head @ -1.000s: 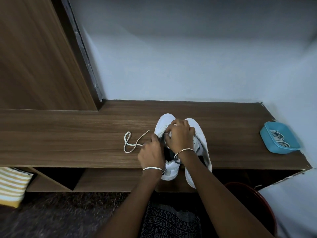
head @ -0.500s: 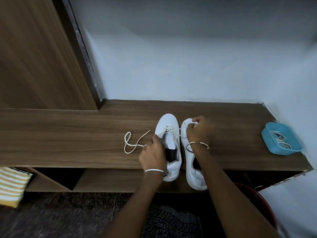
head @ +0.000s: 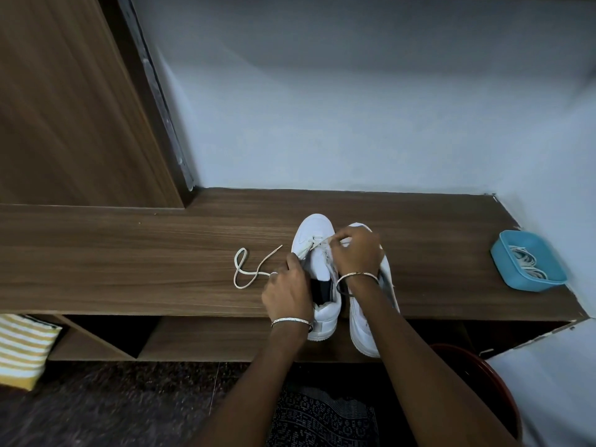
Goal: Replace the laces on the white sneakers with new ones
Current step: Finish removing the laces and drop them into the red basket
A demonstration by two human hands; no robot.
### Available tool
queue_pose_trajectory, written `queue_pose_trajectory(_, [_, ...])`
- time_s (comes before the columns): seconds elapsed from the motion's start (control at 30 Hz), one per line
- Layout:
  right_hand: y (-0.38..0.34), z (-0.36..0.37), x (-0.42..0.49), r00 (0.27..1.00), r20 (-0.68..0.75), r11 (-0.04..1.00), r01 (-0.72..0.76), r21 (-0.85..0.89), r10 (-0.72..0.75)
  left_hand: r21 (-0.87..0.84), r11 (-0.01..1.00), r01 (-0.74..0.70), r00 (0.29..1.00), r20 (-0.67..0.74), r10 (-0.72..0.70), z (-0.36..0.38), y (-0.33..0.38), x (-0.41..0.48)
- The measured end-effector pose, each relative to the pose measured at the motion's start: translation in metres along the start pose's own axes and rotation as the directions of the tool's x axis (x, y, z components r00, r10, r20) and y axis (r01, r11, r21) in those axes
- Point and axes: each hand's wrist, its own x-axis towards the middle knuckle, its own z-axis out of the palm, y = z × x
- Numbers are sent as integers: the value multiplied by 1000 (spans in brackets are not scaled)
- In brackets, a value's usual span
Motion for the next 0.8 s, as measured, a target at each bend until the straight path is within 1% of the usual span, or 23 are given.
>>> queue_pose_trajectory(0.03, [3, -6, 4, 997, -42, 994, -68, 89, 72, -5, 1000, -2, 1000, 2, 2, 1, 0, 0])
queue_pose_trajectory(0.07, [4, -11, 8, 989, -69, 983, -124, 134, 134, -12, 1000, -5, 1000, 3, 5, 1, -1, 0])
queue_pose_trajectory(0.2, [9, -25, 24, 943, -135, 944, -277, 180, 303, -17, 1000, -10, 1000, 7, 10, 1, -1, -1])
queue_pose_trajectory(0.23, [9, -26, 25, 935, -138, 936, -300, 184, 326, -16, 1000, -8, 1000, 11, 9, 0, 0, -1])
queue_pose_trajectory(0.27, [10, -26, 23, 936, -153, 940, -289, 181, 318, -16, 1000, -6, 1000, 15, 6, 0, -1, -1])
queue_pose_trajectory(0.3, [9, -26, 20, 944, -184, 955, -246, 162, 275, -16, 1000, -3, 1000, 18, 3, 0, -1, -1])
queue_pose_trajectory(0.37, [6, -22, 9, 974, -210, 996, -79, 50, 88, -13, 1000, 12, 1000, 21, -11, 0, -2, 0])
queue_pose_trajectory(0.4, [3, -18, 2, 987, -158, 999, 17, -38, -23, -6, 1000, 24, 999, 21, -24, 0, -2, 0])
queue_pose_trajectory(0.43, [-1, -13, -4, 989, -65, 985, 121, -127, -130, 2, 999, 36, 999, 21, -36, 0, -1, 0])
queue_pose_trajectory(0.47, [-4, -6, -9, 975, 45, 953, 222, -207, -217, 12, 999, 43, 999, 16, -43, -1, -1, 0])
queue_pose_trajectory(0.5, [-7, -1, -14, 951, 145, 915, 302, -268, -272, 17, 999, 42, 999, 15, -43, -1, -1, -2])
queue_pose_trajectory(0.53, [-8, 6, -15, 930, 217, 879, 355, -317, -297, 14, 999, 35, 999, 16, -36, -2, 0, -3])
queue_pose_trajectory(0.57, [-9, 9, -16, 918, 256, 854, 380, -356, -302, 4, 1000, 26, 999, 19, -26, -3, 0, -4])
queue_pose_trajectory(0.63, [-10, 14, -15, 922, 258, 840, 374, -394, -290, -4, 1000, 11, 1000, 14, -10, -6, 1, -3])
queue_pose_trajectory(0.73, [-10, 13, -11, 948, 167, 860, 316, -400, -271, 6, 1000, 4, 1000, -7, -4, -6, 0, -2])
queue_pose_trajectory(0.8, [-7, 8, -8, 973, 75, 915, 232, -330, -220, 2, 1000, 7, 1000, -6, -7, -4, -1, -1])
